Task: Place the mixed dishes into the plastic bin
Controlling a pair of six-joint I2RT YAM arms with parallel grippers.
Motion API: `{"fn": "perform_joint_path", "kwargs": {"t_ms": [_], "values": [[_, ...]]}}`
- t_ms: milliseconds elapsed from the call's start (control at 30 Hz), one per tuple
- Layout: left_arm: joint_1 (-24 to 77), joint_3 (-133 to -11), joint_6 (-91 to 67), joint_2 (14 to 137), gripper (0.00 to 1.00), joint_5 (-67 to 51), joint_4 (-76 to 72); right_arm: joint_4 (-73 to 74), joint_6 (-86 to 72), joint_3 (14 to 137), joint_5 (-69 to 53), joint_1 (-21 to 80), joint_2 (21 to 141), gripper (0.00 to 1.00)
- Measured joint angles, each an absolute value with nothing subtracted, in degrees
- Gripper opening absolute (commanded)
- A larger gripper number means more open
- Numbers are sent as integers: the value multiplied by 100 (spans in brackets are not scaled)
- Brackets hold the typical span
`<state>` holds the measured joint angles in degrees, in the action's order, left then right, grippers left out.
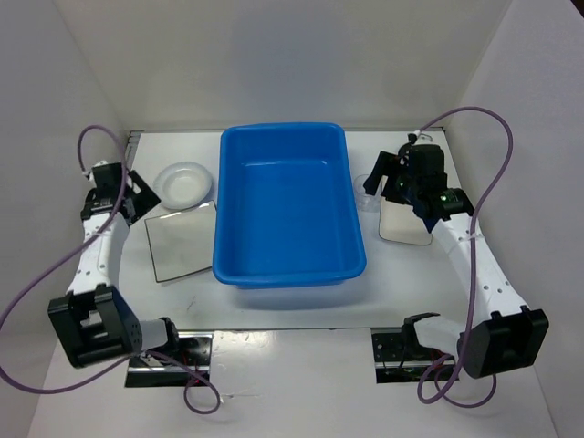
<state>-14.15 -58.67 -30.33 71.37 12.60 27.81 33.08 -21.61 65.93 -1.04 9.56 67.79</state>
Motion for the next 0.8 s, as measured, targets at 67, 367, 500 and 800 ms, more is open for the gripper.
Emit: {"fn": "perform_joint_path", "kwargs": {"t_ms": [67, 367, 500, 800], "values": [[-1949, -5835, -3059, 7448, 100, 766, 2744, 3299, -2161, 6549, -134, 950, 6737, 89], [-2746, -5509, -2827, 7846, 100, -626, 2569, 3321, -2154, 6322, -172, 950, 6707, 89], [-2893, -5183, -2596, 7887, 100, -792, 2449, 3323, -2147, 6322, -123, 950, 6705, 89], [-3350, -5037, -2119, 8573, 98, -1413, 1861, 3328, -2112, 6322, -34, 978, 6705, 89]]}}
